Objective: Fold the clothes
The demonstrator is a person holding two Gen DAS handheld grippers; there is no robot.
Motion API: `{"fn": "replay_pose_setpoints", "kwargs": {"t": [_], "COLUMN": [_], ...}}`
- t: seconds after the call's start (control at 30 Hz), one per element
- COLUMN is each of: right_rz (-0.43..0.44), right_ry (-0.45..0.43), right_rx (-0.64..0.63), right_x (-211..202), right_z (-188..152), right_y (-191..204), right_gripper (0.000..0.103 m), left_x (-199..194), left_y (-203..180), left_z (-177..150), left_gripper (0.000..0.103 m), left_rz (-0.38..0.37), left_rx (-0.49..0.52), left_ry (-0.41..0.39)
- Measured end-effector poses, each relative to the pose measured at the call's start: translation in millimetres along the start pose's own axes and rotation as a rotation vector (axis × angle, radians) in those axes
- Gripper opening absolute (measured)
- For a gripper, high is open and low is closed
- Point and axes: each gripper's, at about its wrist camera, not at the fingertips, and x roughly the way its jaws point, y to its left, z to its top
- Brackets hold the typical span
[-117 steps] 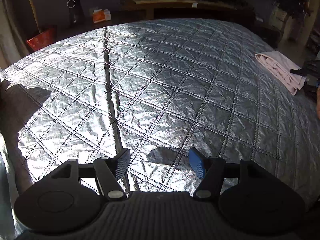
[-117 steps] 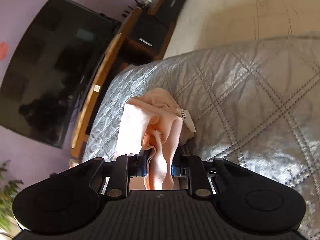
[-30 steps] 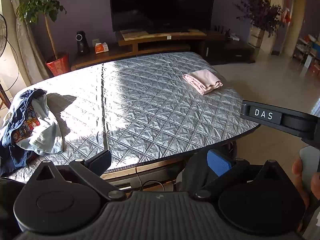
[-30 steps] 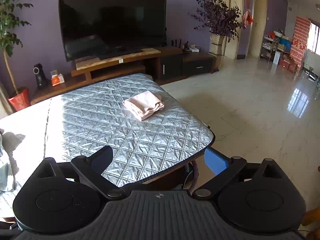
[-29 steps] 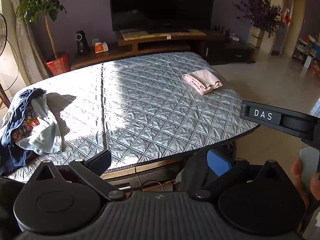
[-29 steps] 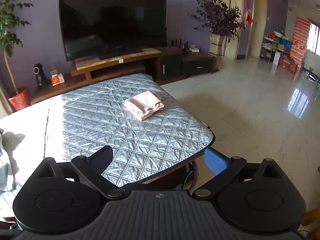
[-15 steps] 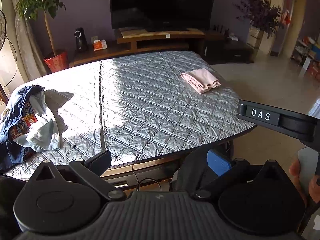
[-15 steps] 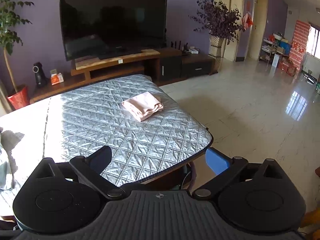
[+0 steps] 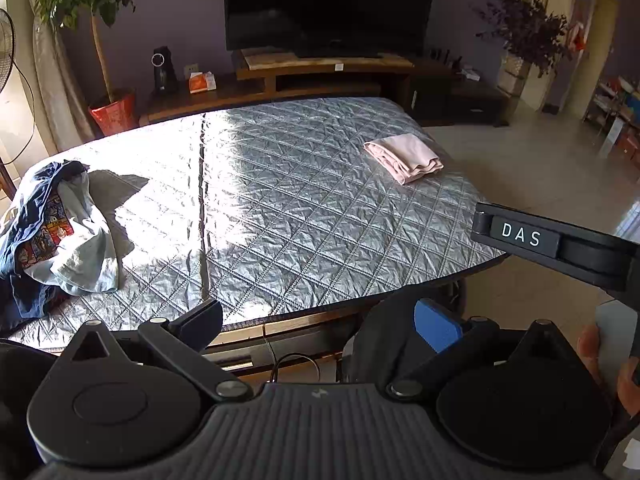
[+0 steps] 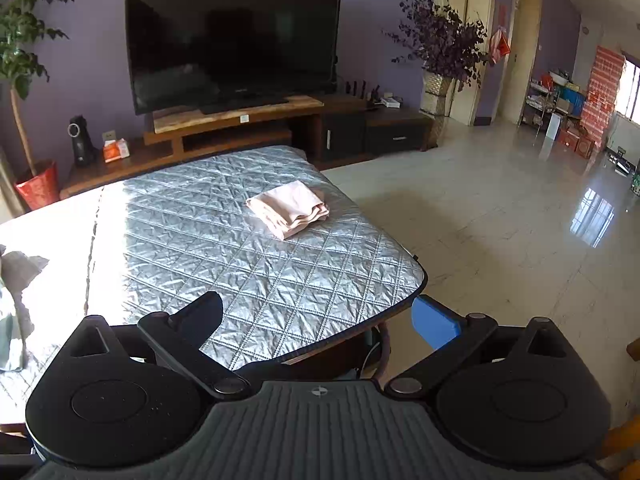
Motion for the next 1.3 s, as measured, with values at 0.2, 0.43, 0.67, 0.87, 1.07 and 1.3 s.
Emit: {"fn": "replay_pose_setpoints", "kwargs": {"t": [0.2,0.43,0.67,0.87,1.07,1.3], "right_rz": [0.006,0.005,-0.003,0.002,0.010,0.009], "right_ry": [0.004,0.009,0.020,0.025,0.034,0.046], "right_rx": [-0.005,-0.016,-0.024,-0.034,-0.047,-0.060], "right_x": [0.8,1.7,5.1,6.6,11.4,18.4], "right_z": [0.5,-0.6,-1.9,-3.0,-3.9,-5.2], "right_y": [0.8,2.7,4.0,7.5,11.2,16.6], "right_gripper": [0.102,0.102,0.102,0.102,0.102,0.102], "left_x": [2.3,3.9,7.7,10.0,14.1,22.3], "left_y": [1.7,3.3,4.1,3.4,4.1,13.5], "left_z": [-0.2,-0.4,-1.8,-1.5,-1.2,0.3], "left_gripper": [0.102,0.102,0.102,0.102,0.102,0.102], "left_rz": [0.004,0.005,0.005,-0.011,-0.027,-0.049], "left_rx": [-0.004,-0.008,0.000,0.002,-0.002,-0.033], "left_ry": [0.005,0.009,0.013,0.014,0.019,0.028]}}
